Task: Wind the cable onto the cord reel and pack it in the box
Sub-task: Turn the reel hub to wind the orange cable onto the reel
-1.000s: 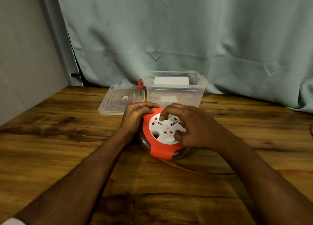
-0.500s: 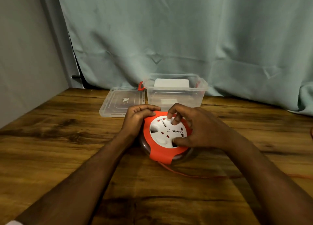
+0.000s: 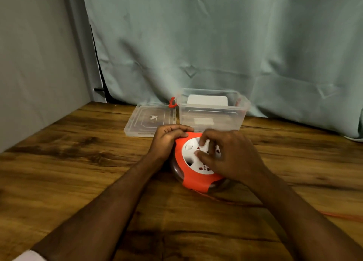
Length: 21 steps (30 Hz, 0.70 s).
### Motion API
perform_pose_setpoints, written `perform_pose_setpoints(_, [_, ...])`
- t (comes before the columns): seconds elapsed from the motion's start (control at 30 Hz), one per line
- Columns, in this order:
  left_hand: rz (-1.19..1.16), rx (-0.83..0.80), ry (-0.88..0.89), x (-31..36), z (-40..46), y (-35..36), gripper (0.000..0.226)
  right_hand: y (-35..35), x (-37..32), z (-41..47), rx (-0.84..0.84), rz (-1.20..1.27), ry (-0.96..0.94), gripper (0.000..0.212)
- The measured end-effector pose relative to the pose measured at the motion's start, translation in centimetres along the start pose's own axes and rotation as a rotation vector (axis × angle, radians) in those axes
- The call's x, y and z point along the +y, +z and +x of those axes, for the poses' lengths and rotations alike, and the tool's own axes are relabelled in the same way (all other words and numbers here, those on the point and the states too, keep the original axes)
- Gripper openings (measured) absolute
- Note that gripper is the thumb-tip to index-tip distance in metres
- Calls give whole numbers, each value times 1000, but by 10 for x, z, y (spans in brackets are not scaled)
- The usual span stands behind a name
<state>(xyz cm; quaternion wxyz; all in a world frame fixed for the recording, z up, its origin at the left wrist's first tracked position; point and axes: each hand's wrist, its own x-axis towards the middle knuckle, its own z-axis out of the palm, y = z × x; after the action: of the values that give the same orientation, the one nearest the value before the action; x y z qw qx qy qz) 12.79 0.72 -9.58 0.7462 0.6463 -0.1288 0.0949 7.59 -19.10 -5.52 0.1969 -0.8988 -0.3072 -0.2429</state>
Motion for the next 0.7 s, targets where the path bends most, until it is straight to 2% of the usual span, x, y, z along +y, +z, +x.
perform_pose_setpoints(0.03, [1, -10, 5, 0, 0, -1, 25, -6, 3, 1, -16, 51, -46, 22])
perform_pose_setpoints(0.1, [1, -26, 12, 0, 0, 0, 26, -18, 11, 1, -120, 88, -102, 48])
perform_pose_setpoints(0.17, [-7, -42, 12, 1, -1, 1, 26, -23, 17, 2, -250, 60, -88, 69])
perform_pose_setpoints(0.23, [-20, -54, 3, 1, 0, 1, 27, -23, 22, 2, -324, 64, -50, 78])
perform_pose_setpoints(0.57, [51, -34, -14, 3, -2, 4, 28, -26, 20, 2, -299, 156, 51, 87])
perform_pose_setpoints(0.7, [34, -13, -14, 4, -3, 5, 27, -22, 13, 0, -220, 41, 70, 72])
